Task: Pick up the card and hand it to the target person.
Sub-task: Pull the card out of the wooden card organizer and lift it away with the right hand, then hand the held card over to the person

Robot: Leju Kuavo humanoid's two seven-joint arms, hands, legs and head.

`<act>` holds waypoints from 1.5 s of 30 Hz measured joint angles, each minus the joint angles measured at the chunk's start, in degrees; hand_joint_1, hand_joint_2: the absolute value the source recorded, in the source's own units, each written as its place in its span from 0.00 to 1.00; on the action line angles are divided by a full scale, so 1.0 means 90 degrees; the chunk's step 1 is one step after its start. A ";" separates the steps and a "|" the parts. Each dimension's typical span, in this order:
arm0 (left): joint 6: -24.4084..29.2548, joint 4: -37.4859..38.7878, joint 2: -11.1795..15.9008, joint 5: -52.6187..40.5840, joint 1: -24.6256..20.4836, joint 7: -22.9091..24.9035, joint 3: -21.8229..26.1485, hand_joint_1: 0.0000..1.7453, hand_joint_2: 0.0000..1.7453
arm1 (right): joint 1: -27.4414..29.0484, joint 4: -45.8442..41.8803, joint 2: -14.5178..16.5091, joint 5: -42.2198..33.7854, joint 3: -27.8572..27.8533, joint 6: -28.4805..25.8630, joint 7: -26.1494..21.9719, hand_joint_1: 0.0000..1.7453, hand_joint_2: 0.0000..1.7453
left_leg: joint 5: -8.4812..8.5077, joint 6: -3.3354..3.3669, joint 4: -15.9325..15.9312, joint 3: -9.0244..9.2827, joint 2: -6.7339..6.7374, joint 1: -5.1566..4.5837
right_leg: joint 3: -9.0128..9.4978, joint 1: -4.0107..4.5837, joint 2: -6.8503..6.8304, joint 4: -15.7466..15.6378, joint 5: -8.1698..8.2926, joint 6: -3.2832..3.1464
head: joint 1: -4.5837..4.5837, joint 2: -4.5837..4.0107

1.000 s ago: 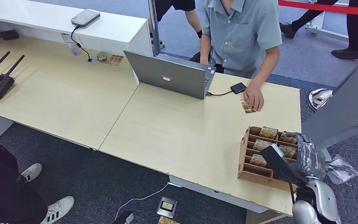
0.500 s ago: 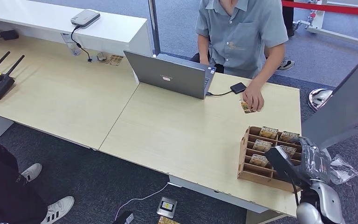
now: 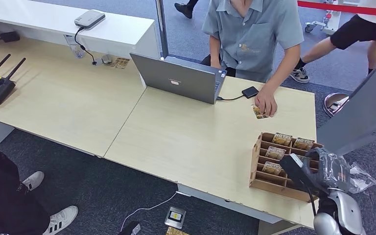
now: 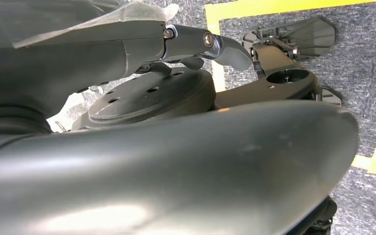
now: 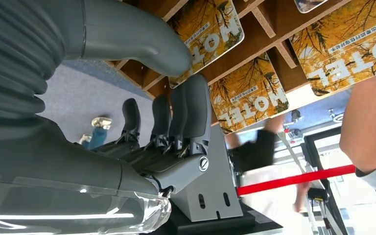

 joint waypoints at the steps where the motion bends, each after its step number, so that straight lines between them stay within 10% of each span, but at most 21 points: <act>1: 0.0000 0.0000 0.0000 0.0004 0.0000 0.0000 0.0000 0.00 0.00 | -0.0001 -0.0001 0.0000 0.0003 0.0000 0.0000 -0.0001 0.68 1.00 | 0.0000 0.0000 0.0000 0.0000 0.0000 0.0000 | 0.0000 0.0000 0.0000 0.0000 0.0000 0.0000 | 0.0000 0.0000; 13: 0.0001 0.0000 0.0000 0.0035 -0.0001 0.0032 0.0002 0.00 0.00 | -0.0010 0.0001 0.0000 0.0032 0.0014 0.0042 -0.0067 0.75 1.00 | 0.0000 0.0000 0.0000 0.0000 -0.0001 0.0000 | 0.0001 0.0000 0.0000 0.0000 0.0000 0.0000 | 0.0000 0.0000; 20: 0.0033 0.0000 0.0000 0.0061 0.0000 0.0076 0.0037 0.00 0.00 | -0.0053 0.0007 0.0009 0.0032 0.0034 0.0083 -0.0095 0.99 1.00 | 0.0000 0.0000 0.0000 0.0000 0.0000 0.0000 | 0.0001 0.0000 0.0000 0.0000 0.0000 0.0000 | 0.0000 0.0000; 45: 0.0082 0.0000 0.0000 0.0202 0.0017 0.0078 0.0125 0.00 0.00 | 0.0098 -0.1973 -0.0179 0.0697 0.0064 -0.0147 0.0002 1.00 1.00 | 0.0000 0.0000 0.0000 0.0000 0.0002 0.0000 | 0.0000 0.0000 0.0000 0.0000 0.0000 0.0000 | 0.0000 -0.0001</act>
